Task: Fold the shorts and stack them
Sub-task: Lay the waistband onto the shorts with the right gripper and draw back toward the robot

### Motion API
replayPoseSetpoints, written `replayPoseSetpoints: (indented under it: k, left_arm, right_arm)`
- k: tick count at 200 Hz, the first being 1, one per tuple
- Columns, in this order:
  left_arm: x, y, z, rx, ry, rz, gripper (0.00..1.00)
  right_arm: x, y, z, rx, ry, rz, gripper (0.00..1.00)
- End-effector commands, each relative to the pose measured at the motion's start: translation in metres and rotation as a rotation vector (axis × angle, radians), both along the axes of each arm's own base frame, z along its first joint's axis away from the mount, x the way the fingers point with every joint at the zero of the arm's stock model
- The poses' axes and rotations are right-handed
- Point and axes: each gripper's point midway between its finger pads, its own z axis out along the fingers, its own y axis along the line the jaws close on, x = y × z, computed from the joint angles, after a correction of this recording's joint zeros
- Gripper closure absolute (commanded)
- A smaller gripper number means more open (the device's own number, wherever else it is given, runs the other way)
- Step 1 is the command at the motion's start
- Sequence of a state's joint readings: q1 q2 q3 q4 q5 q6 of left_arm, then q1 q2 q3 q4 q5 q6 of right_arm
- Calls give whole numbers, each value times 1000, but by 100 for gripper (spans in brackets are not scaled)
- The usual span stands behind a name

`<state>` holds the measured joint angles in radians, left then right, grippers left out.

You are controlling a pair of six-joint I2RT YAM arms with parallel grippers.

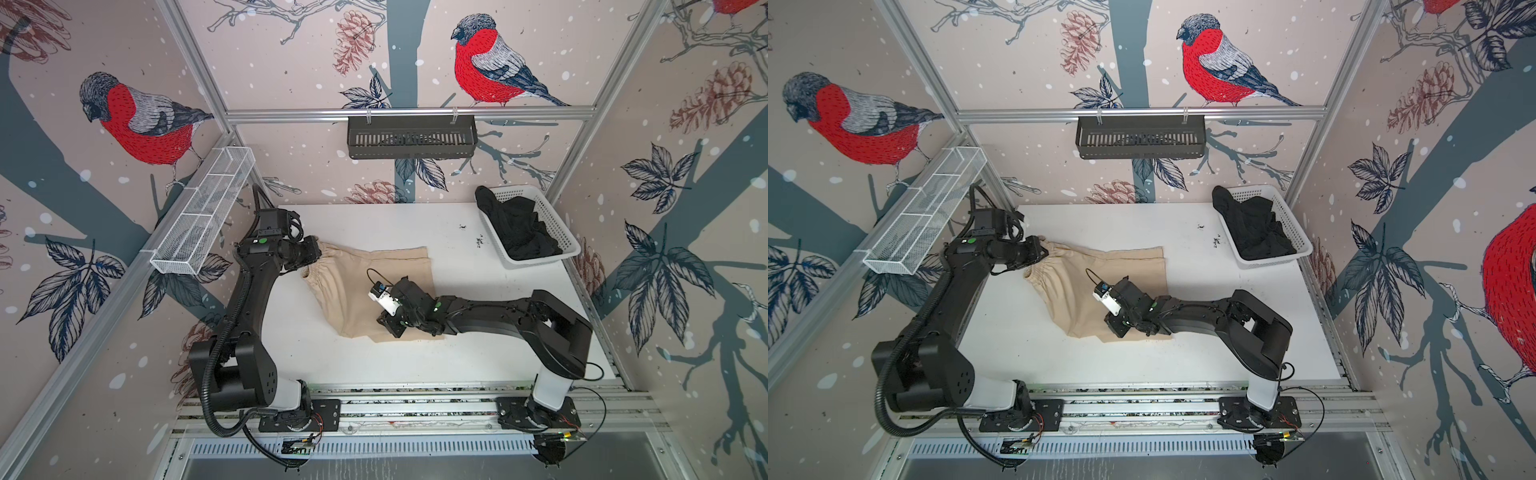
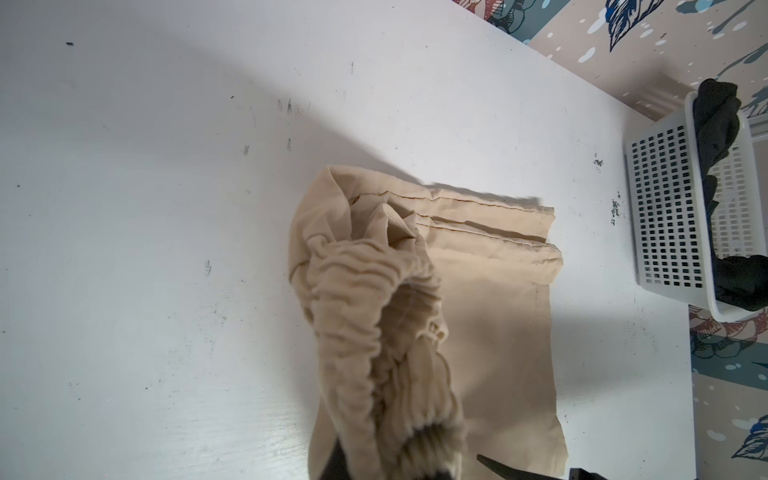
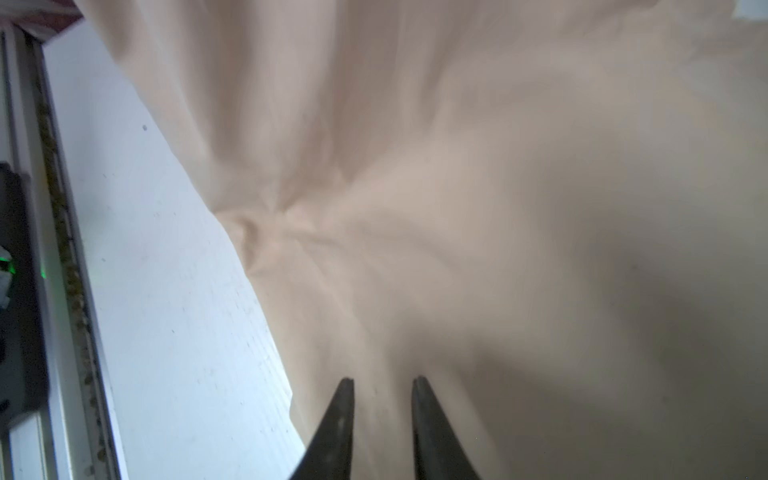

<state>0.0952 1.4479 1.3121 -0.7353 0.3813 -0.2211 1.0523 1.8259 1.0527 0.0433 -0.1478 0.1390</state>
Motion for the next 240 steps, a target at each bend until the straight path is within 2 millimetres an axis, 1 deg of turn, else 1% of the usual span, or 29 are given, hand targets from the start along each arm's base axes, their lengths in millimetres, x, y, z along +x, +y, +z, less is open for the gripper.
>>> replayPoseSetpoints:
  k: [1,9,22,29,54,74,88,100,111,117,125,133,145,150,153,170,181,182,190,194,202,209,218,225,240]
  left_arm:
    - [5,1,4,11,-6,-12,100]
    - [6,0,5,3,-10,-15,100]
    - [7,0,8,3,-16,-18,100]
    - [7,0,9,7,-21,-17,100]
    - [8,2,9,23,-26,-20,100]
    - [9,2,7,21,-28,-22,100]
    - [11,2,7,17,-30,-22,100]
    - [13,1,7,14,-35,-23,100]
    - [14,1,8,13,-39,-23,100]
    - [15,1,9,12,-42,-23,100]
    - [16,1,10,13,-44,-22,100]
    - [16,1,11,11,-44,-20,100]
    - [15,0,13,6,-44,-20,100]
    - [14,-1,12,5,-43,-20,100]
    - [14,-2,12,4,-42,-22,100]
    - [11,-9,11,20,-33,-33,100]
    - [9,-15,9,31,-22,-41,100]
    - [8,-16,9,31,-22,-43,100]
    - [7,-23,8,30,-19,-54,100]
    - [7,-25,8,28,-17,-57,100]
    - [5,-30,8,25,-14,-62,100]
    - [4,-34,9,24,-15,-66,100]
    - [2,-39,10,33,-17,-71,100]
    - [1,-43,12,45,-20,-75,100]
    - [-4,-52,12,69,-16,-83,100]
  right_arm:
    - [-7,24,0,7,-32,56,84]
    - [-8,37,2,18,-45,77,84]
    - [-10,53,-4,3,-50,105,85]
    - [-11,57,-14,-23,-45,118,87]
    - [-16,77,-36,-66,-26,159,88]
    - [-21,90,-53,-98,-10,186,89]
    - [-23,98,-60,-113,9,200,90]
    - [-25,106,-59,-95,21,213,90]
    - [-25,114,-52,-70,19,216,89]
    - [-23,118,-45,-52,14,207,84]
    - [-19,119,-33,-24,4,190,75]
    - [-13,117,-19,11,-7,169,71]
    - [-3,106,5,63,-18,130,66]
    - [1,98,9,72,-16,111,62]
    - [3,93,16,84,-22,101,60]
    - [13,52,31,92,-56,17,58]
    - [16,17,26,66,-51,-51,58]
    - [17,16,28,69,-53,-57,58]
    - [15,-10,19,43,-42,-98,61]
    - [14,-21,18,33,-43,-120,62]
    - [10,-45,7,-8,-43,-167,68]
    - [5,-62,0,-33,-37,-197,72]
    - [-4,-80,-8,-51,-16,-221,75]
    - [-12,-90,-15,-58,5,-233,78]
    - [-28,-103,-25,-71,26,-240,84]
